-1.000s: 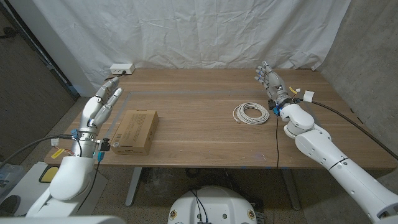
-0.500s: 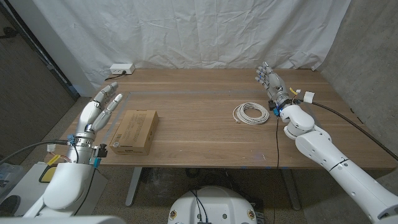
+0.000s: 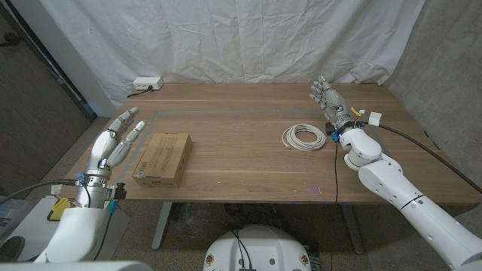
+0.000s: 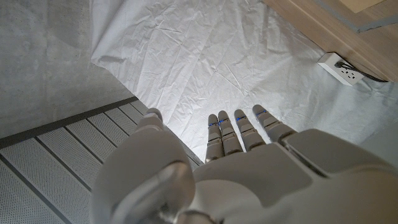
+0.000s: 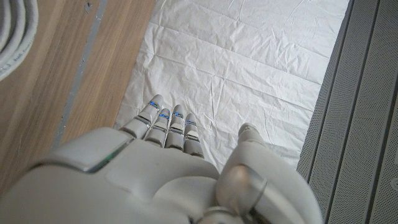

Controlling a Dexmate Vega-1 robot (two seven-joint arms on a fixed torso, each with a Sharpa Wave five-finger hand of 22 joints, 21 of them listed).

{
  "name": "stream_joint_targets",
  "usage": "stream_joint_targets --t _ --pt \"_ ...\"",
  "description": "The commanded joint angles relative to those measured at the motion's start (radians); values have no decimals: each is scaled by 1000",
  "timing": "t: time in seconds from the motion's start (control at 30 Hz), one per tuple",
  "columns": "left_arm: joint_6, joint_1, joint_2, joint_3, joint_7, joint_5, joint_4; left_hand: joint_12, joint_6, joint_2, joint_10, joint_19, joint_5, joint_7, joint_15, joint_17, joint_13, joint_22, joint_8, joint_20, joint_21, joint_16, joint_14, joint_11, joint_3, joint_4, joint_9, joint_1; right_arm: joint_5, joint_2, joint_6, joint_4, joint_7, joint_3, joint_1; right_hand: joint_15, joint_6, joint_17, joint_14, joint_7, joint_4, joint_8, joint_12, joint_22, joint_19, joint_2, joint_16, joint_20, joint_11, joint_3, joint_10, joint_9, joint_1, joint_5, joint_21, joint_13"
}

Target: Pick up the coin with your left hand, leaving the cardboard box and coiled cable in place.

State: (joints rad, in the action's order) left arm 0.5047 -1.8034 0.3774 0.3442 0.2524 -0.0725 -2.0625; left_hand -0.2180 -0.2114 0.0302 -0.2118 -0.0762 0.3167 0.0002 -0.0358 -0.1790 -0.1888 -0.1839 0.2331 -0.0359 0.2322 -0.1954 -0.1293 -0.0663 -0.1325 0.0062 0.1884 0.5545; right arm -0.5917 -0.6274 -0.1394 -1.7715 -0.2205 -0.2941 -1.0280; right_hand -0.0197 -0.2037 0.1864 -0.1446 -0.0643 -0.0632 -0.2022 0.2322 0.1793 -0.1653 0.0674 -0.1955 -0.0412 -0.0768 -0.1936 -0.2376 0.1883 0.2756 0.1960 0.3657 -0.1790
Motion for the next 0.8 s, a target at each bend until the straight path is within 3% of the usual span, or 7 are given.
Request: stream_joint_targets --t 0.03,0.3,0.57,0.73,0.8 --pt "-24 -48 -40 14 9 -46 -30 5 -18 -2 6 10 6 0 -21 -5 -1 -3 0 -9 -7 5 6 -2 -1 -6 2 13 7 -1 -1 -15 -10 3 -14 -6 -10 2 -8 3 -8 2 -6 2 -11 4 0 -25 3 -1 -8 2 6 -1 -1 -6" --pt "-14 -72 -64 17 28 -79 -32 11 -23 -1 18 20 7 -2 -18 -5 -2 -3 -1 0 -12 8 13 1 -3 -12 2 24 10 -5 12 -28 -16 3 -13 -8 -10 3 -8 3 -10 2 -6 2 -13 5 0 -25 3 -1 -9 2 7 -2 -4 -6" --pt "-65 -105 -121 19 108 -215 -64 13 -41 -3 20 49 9 -20 -19 -4 -2 -3 1 -1 -24 9 18 2 -7 -28 3 51 3 4 9 -24 -8 0 -3 -8 -10 3 -7 4 -11 2 -7 2 -13 6 1 -24 5 -2 -10 2 8 -3 -7 -6" --pt "-53 -121 -111 24 93 -186 -69 15 -47 -5 24 64 11 -28 -25 -3 -2 -3 1 7 -30 9 20 -2 -9 -36 3 63 6 4 14 -26 -3 -5 7 -9 -10 3 -3 3 -12 2 -8 2 -11 6 2 -24 3 -2 -8 2 8 -3 -10 -6" --pt "-62 -132 -120 30 104 -209 -82 16 -49 -5 28 71 11 -27 -25 -3 -2 -3 1 -1 -32 9 22 -1 -10 -40 3 70 8 0 18 -31 -4 -6 9 -9 -10 3 -3 3 -12 2 -8 2 -11 6 2 -23 4 -2 -8 2 8 -4 -10 -6"
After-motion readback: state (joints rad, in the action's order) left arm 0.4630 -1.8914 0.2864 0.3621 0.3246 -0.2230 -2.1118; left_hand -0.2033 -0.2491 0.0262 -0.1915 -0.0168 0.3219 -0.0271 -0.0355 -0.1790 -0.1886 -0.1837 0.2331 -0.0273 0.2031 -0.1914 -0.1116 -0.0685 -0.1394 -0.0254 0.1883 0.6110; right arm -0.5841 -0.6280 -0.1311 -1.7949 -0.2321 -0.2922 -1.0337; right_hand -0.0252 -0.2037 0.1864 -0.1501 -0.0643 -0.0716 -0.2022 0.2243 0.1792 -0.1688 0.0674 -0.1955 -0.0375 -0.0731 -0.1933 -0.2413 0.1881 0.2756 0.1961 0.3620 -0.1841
